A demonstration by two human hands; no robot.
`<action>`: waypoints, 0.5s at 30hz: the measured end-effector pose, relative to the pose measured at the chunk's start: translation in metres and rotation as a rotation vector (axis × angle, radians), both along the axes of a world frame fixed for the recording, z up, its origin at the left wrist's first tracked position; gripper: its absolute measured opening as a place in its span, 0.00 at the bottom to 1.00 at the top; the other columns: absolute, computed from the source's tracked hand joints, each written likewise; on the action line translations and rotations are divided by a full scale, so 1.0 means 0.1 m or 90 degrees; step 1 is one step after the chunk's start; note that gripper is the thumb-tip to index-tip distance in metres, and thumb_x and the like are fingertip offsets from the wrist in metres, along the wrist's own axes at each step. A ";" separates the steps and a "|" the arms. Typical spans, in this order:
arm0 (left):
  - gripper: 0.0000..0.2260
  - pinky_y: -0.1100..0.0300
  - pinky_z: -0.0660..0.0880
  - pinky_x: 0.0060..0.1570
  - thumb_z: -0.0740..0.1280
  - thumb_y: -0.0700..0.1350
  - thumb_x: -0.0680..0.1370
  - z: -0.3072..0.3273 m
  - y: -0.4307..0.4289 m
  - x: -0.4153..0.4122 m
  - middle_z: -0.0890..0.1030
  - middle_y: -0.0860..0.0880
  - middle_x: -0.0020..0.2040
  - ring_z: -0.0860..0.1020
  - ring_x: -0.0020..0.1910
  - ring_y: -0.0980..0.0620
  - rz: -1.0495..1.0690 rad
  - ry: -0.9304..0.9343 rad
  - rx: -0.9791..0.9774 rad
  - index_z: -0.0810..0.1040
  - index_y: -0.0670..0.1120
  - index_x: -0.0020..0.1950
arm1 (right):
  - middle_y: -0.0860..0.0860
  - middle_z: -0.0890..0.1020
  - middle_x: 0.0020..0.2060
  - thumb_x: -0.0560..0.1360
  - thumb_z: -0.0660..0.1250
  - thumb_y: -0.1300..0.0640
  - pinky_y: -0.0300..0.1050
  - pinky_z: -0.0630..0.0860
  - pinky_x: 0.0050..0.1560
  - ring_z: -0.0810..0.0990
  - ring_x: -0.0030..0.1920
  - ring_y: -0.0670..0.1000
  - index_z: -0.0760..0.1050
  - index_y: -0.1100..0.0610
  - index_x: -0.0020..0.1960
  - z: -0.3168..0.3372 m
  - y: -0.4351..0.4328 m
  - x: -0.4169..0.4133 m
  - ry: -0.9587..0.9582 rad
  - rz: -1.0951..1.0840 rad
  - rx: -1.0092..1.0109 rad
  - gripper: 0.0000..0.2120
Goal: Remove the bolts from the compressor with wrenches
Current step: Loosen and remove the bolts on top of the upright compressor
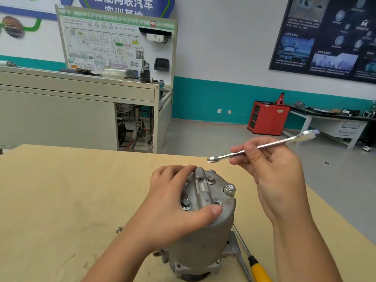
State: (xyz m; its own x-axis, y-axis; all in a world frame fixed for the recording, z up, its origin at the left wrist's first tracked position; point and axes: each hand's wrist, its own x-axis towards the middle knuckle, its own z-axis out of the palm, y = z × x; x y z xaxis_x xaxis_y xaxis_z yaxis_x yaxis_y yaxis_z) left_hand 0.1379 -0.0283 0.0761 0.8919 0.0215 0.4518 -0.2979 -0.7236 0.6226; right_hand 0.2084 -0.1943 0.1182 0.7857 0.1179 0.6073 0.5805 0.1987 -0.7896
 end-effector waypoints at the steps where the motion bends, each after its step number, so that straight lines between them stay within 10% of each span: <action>1: 0.44 0.86 0.50 0.53 0.57 0.73 0.57 0.00 0.00 0.00 0.60 0.72 0.59 0.52 0.64 0.70 0.000 -0.005 0.002 0.61 0.59 0.71 | 0.50 0.84 0.35 0.76 0.62 0.61 0.37 0.78 0.39 0.81 0.32 0.48 0.73 0.58 0.43 0.02 0.03 0.02 -0.014 -0.014 -0.012 0.03; 15: 0.43 0.84 0.50 0.56 0.57 0.74 0.56 -0.03 0.02 0.01 0.60 0.72 0.59 0.51 0.66 0.71 0.000 -0.016 0.006 0.61 0.61 0.70 | 0.47 0.80 0.33 0.77 0.55 0.51 0.38 0.72 0.35 0.74 0.32 0.45 0.70 0.43 0.44 0.10 0.15 0.08 -0.170 -0.029 -0.199 0.07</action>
